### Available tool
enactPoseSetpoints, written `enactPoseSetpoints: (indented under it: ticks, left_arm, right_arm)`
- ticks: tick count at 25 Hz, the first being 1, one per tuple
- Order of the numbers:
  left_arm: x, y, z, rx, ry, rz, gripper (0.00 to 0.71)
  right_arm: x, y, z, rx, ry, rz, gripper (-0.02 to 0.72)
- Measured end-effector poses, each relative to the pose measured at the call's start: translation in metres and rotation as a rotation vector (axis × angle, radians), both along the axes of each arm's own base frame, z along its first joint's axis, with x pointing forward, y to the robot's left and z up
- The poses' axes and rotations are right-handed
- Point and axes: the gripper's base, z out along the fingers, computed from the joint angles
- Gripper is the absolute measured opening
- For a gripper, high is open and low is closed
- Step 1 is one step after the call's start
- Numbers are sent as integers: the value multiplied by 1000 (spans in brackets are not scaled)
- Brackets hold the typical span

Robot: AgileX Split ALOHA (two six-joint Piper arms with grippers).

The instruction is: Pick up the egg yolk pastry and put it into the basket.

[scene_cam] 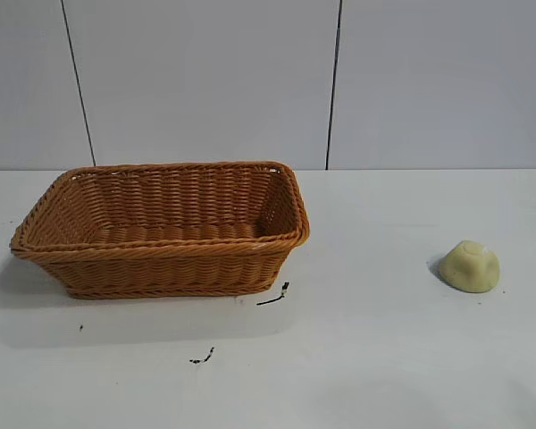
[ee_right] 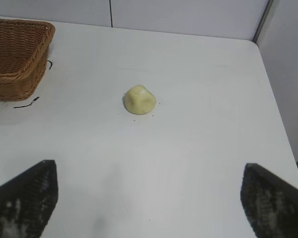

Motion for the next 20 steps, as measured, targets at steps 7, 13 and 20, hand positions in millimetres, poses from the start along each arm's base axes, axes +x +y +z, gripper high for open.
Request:
enactPoseSetpoints:
  ticks: [7,13,20]
  left_arm:
    - [0,0,0,0,0,0,696]
    - [0,0,0,0,0,0,696]
    - [0,0,0,0,0,0,696]
  right_arm:
    - [0,0,0,0,0,0,693]
    - [0,0,0,0,-1,0,693]
    - [28,0,21,-10,75,-5,693]
